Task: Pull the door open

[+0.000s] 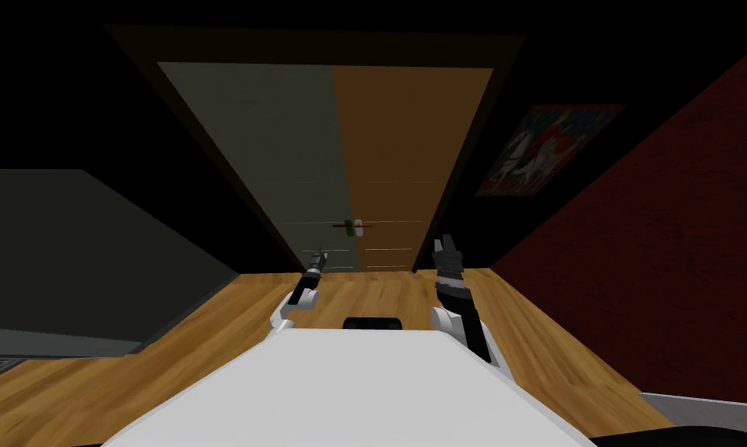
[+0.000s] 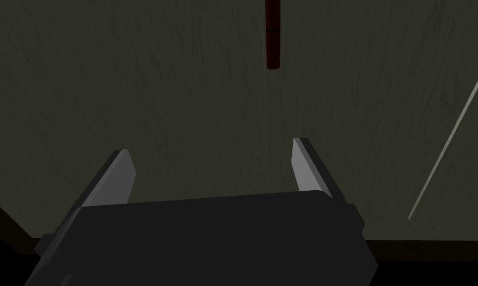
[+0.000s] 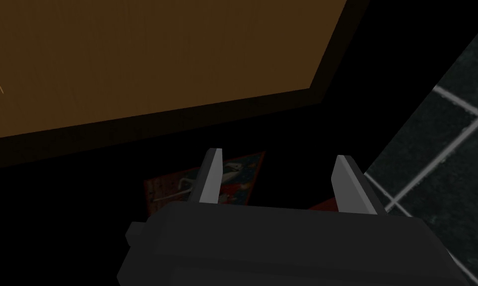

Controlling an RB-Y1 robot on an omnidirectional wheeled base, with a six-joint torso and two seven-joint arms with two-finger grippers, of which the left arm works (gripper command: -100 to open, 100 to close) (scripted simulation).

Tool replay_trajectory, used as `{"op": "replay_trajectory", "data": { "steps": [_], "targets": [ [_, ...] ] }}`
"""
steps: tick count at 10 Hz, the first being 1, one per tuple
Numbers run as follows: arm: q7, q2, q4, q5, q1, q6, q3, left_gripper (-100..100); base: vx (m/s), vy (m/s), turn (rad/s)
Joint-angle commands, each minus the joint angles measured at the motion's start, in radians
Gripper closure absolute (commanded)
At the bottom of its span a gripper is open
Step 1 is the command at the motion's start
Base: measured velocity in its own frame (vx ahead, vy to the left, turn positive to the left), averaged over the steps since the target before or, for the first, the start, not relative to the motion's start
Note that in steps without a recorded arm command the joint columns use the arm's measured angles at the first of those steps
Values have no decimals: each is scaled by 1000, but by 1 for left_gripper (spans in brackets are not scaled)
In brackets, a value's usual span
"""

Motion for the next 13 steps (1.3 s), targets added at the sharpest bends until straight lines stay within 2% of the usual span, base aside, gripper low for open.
{"op": "replay_trajectory", "data": {
  "steps": [1, 3, 7, 10, 11, 12, 13],
  "targets": [
    [8, 10, 31, 9, -16, 4, 4, -100, 136, -16, -70],
    [20, 26, 89, 26, -48, 13, 11, -100, 166, -2, -129],
    [37, 47, 170, 49, -91, 25, 21, -100, 166, 5, -97],
    [47, 60, 219, 64, -118, 32, 27, -100, 165, 23, -87],
    [45, 58, 206, 61, -111, 32, 26, -100, 80, 23, -18],
    [59, 87, 227, 72, -97, 24, 51, -100, 68, -4, -66],
    [67, 102, 237, 78, -89, 19, 63, -100, 96, -12, -74]
  ]
}}
